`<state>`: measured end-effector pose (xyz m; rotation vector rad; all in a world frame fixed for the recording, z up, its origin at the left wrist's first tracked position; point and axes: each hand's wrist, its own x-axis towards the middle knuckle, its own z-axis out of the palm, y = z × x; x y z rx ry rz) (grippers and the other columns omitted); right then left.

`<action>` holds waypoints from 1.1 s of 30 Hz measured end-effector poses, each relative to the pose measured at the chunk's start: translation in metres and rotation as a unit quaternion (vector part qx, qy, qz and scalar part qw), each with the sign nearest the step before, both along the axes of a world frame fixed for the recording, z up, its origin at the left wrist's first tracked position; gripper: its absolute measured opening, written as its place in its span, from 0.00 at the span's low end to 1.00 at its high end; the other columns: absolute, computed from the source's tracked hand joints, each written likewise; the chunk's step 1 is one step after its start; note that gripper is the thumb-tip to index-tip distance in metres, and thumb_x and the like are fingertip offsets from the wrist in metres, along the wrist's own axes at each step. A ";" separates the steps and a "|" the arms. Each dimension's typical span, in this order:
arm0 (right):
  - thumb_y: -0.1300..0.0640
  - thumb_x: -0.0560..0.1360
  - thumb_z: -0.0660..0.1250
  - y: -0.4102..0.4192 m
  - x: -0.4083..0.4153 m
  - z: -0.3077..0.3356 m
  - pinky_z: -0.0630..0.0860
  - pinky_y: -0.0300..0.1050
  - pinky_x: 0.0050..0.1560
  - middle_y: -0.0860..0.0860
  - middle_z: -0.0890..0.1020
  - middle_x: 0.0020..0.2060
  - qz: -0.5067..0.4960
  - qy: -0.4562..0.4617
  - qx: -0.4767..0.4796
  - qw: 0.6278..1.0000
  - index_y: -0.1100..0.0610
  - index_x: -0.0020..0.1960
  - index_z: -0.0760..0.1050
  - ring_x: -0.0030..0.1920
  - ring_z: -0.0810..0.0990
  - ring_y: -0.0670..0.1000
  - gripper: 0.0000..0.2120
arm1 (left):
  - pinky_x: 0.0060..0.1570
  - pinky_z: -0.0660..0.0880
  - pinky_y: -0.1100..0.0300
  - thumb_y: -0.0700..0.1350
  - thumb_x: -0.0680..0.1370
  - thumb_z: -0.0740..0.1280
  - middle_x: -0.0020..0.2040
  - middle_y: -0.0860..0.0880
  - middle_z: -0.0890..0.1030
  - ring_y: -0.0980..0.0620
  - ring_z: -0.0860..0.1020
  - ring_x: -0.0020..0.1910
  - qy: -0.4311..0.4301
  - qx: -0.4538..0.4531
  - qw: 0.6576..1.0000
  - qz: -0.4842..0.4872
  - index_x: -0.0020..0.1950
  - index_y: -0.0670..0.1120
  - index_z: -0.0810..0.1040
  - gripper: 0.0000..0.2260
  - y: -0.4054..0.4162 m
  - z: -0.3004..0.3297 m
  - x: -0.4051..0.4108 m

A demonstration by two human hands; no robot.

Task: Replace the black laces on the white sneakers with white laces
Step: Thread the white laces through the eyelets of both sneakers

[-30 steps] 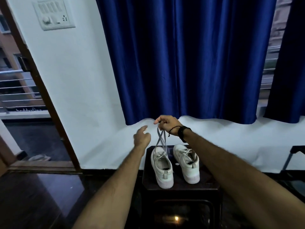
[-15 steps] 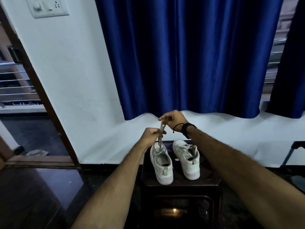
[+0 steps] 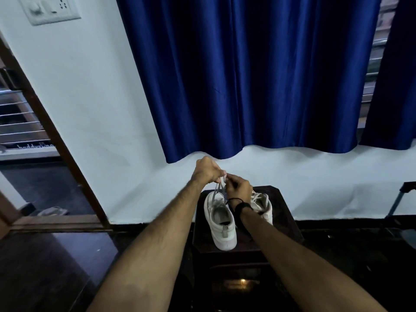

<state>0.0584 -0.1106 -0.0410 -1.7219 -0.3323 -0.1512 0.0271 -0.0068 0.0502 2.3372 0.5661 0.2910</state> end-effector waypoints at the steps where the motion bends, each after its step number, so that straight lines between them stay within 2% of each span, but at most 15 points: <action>1: 0.61 0.75 0.66 0.005 -0.001 -0.004 0.75 0.36 0.48 0.50 0.86 0.46 0.000 0.031 0.030 0.999 0.54 0.54 0.84 0.48 0.83 0.48 0.11 | 0.37 0.77 0.63 0.44 0.72 0.76 0.33 0.44 0.84 0.52 0.83 0.33 -0.005 -0.006 1.000 0.005 0.41 0.40 0.85 0.07 -0.002 -0.001 0.001; 3: 0.60 0.75 0.64 0.015 0.000 -0.012 0.77 0.40 0.51 0.48 0.86 0.46 0.024 0.085 0.077 0.993 0.52 0.54 0.83 0.48 0.83 0.48 0.13 | 0.34 0.77 0.64 0.43 0.72 0.76 0.32 0.44 0.84 0.52 0.83 0.31 -0.015 -0.015 1.000 0.015 0.41 0.40 0.85 0.07 -0.003 -0.004 0.001; 5: 0.59 0.74 0.61 0.021 0.001 -0.017 0.77 0.43 0.51 0.47 0.85 0.42 0.061 0.128 0.121 0.983 0.52 0.53 0.83 0.45 0.81 0.48 0.14 | 0.26 0.71 0.68 0.43 0.72 0.76 0.33 0.43 0.84 0.52 0.83 0.31 -0.022 -0.023 0.999 0.020 0.41 0.40 0.84 0.06 -0.002 -0.007 0.002; 7: 0.50 0.74 0.60 0.020 0.000 -0.015 0.75 0.45 0.51 0.45 0.82 0.40 0.083 0.128 0.128 0.980 0.51 0.49 0.83 0.43 0.78 0.48 0.14 | 0.24 0.69 0.69 0.43 0.72 0.76 0.34 0.43 0.84 0.50 0.84 0.32 -0.032 -0.022 0.999 0.019 0.41 0.39 0.85 0.06 0.000 -0.008 0.000; 9: 0.43 0.75 0.60 0.016 0.002 -0.015 0.76 0.45 0.54 0.44 0.84 0.44 0.118 0.103 0.098 0.983 0.48 0.52 0.82 0.48 0.80 0.47 0.16 | 0.29 0.76 0.65 0.43 0.72 0.77 0.34 0.44 0.85 0.49 0.84 0.33 -0.038 -0.016 0.999 0.026 0.40 0.41 0.85 0.06 0.000 -0.007 0.000; 11: 0.45 0.79 0.61 0.016 0.005 -0.016 0.76 0.44 0.57 0.45 0.85 0.49 0.137 0.067 0.083 0.985 0.49 0.58 0.81 0.52 0.81 0.45 0.15 | 0.38 0.82 0.57 0.44 0.71 0.78 0.33 0.46 0.84 0.49 0.84 0.33 -0.041 -0.017 0.999 0.031 0.38 0.43 0.85 0.05 0.001 -0.006 0.002; 14: 0.45 0.78 0.63 0.016 0.008 -0.018 0.75 0.46 0.62 0.46 0.84 0.53 0.150 0.045 0.106 0.982 0.51 0.60 0.80 0.57 0.80 0.43 0.16 | 0.43 0.83 0.53 0.47 0.70 0.78 0.30 0.49 0.83 0.51 0.84 0.34 -0.047 -0.019 0.998 0.033 0.36 0.47 0.85 0.06 0.003 -0.007 0.002; 18: 0.52 0.79 0.64 0.016 0.009 -0.019 0.76 0.43 0.54 0.47 0.86 0.45 0.187 0.058 0.119 0.974 0.53 0.57 0.82 0.48 0.82 0.42 0.11 | 0.46 0.82 0.53 0.50 0.69 0.78 0.32 0.53 0.84 0.54 0.84 0.36 -0.047 0.001 0.999 0.024 0.39 0.50 0.86 0.05 0.008 -0.010 -0.003; 20: 0.52 0.79 0.65 0.017 0.010 -0.019 0.76 0.43 0.50 0.45 0.85 0.40 0.196 0.060 0.105 0.973 0.50 0.48 0.83 0.42 0.81 0.42 0.08 | 0.47 0.82 0.53 0.51 0.70 0.77 0.33 0.55 0.84 0.57 0.83 0.37 -0.058 0.018 0.998 0.020 0.39 0.51 0.86 0.05 0.009 -0.013 -0.007; 23: 0.52 0.78 0.65 0.019 0.017 -0.015 0.73 0.46 0.41 0.43 0.79 0.29 0.184 0.056 0.084 0.978 0.49 0.34 0.79 0.32 0.74 0.44 0.15 | 0.41 0.78 0.58 0.56 0.68 0.77 0.35 0.58 0.83 0.59 0.80 0.39 -0.092 0.059 0.993 0.040 0.37 0.53 0.86 0.08 0.011 -0.017 -0.017; 26: 0.50 0.78 0.66 0.015 0.025 -0.012 0.71 0.46 0.39 0.43 0.78 0.28 0.162 0.052 0.089 0.981 0.54 0.35 0.79 0.30 0.73 0.42 0.14 | 0.36 0.73 0.64 0.55 0.67 0.79 0.35 0.57 0.82 0.61 0.78 0.37 -0.153 0.003 0.984 0.089 0.40 0.49 0.84 0.12 0.015 -0.032 -0.030; 28: 0.56 0.79 0.65 0.010 0.026 -0.011 0.70 0.45 0.38 0.44 0.80 0.33 0.170 0.059 0.108 0.978 0.60 0.38 0.79 0.31 0.73 0.44 0.13 | 0.34 0.71 0.70 0.47 0.65 0.80 0.34 0.56 0.80 0.59 0.77 0.35 -0.086 -0.049 0.993 0.066 0.41 0.48 0.83 0.10 0.016 -0.052 -0.037; 30: 0.59 0.79 0.64 0.004 0.025 -0.006 0.69 0.43 0.33 0.48 0.80 0.36 0.192 0.065 0.106 0.973 0.59 0.37 0.78 0.30 0.71 0.49 0.13 | 0.32 0.69 0.70 0.42 0.63 0.81 0.32 0.56 0.79 0.56 0.76 0.34 0.000 -0.022 1.000 0.000 0.37 0.50 0.83 0.09 0.015 -0.075 -0.042; 32: 0.60 0.80 0.63 -0.002 0.023 0.001 0.68 0.40 0.30 0.50 0.77 0.34 0.217 0.059 0.081 0.971 0.58 0.41 0.78 0.28 0.69 0.48 0.10 | 0.34 0.71 0.65 0.46 0.63 0.78 0.32 0.55 0.80 0.53 0.78 0.36 0.044 0.053 0.996 -0.047 0.36 0.50 0.84 0.05 0.009 -0.089 -0.045; 33: 0.61 0.80 0.63 -0.004 0.023 0.002 0.68 0.39 0.30 0.51 0.77 0.34 0.227 0.054 0.070 0.970 0.59 0.42 0.78 0.28 0.69 0.48 0.10 | 0.37 0.73 0.62 0.50 0.64 0.75 0.35 0.52 0.82 0.50 0.80 0.39 0.059 0.116 0.990 -0.059 0.37 0.48 0.84 0.07 0.004 -0.093 -0.045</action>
